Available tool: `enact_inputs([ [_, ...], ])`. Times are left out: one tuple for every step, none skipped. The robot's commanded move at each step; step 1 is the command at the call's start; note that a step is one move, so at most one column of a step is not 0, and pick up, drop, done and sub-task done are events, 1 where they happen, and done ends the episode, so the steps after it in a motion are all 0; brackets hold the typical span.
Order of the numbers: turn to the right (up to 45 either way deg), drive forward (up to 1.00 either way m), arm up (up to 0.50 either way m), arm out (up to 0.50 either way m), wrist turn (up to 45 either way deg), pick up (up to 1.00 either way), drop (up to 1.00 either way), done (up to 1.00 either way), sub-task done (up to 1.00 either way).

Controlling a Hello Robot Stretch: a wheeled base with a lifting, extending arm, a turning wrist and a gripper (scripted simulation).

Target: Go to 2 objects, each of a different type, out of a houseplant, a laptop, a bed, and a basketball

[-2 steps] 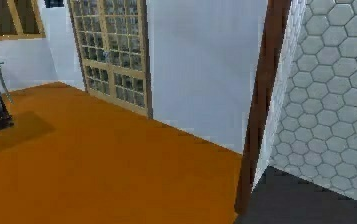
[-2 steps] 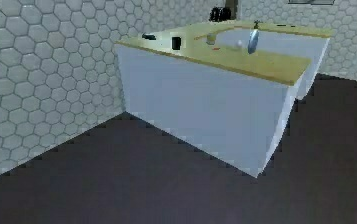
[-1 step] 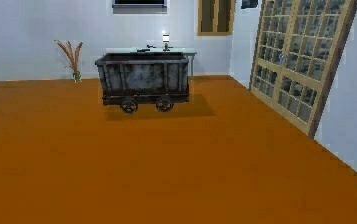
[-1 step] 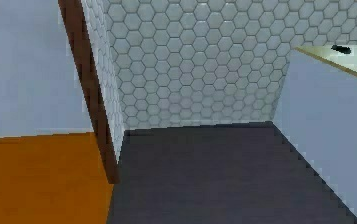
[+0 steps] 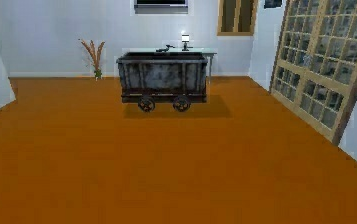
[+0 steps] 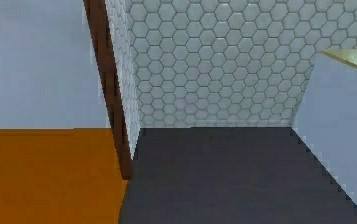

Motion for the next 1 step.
enact_inputs([
  [0.0,0.65,0.0,0.0,0.0,0.0,0.0,0.0,0.0],
])
